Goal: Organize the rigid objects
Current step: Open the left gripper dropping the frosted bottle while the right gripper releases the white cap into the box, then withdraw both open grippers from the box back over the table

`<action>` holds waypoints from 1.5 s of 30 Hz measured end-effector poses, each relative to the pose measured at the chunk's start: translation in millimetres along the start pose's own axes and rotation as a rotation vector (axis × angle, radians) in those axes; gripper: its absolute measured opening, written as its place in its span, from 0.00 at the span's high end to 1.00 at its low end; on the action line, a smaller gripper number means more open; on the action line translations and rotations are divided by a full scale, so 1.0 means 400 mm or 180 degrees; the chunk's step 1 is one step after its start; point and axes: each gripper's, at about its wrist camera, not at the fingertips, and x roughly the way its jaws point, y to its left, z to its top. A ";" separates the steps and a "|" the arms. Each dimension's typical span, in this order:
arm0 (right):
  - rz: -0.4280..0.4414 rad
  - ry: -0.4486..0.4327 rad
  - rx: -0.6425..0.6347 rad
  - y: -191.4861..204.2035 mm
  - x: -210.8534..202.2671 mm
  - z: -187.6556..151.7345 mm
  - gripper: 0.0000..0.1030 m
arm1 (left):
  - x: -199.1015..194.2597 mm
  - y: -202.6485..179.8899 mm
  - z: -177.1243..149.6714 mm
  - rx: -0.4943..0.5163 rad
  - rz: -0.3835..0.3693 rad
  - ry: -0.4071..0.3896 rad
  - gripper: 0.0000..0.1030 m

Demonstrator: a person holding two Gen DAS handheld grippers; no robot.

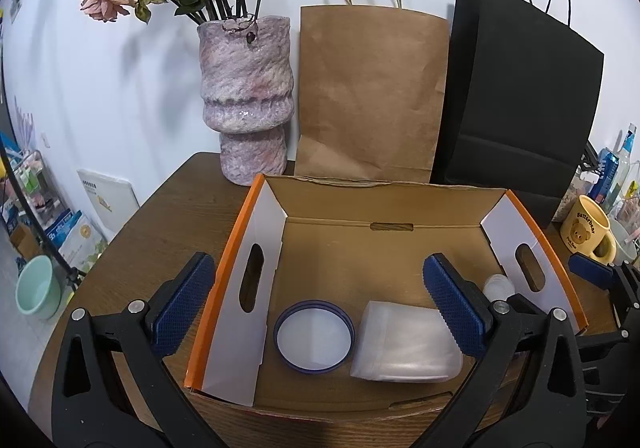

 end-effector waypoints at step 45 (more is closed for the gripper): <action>-0.0035 -0.0189 0.0111 0.026 -0.283 -0.166 0.03 | -0.239 0.026 -0.101 0.0147 -0.0270 -0.0121 0.00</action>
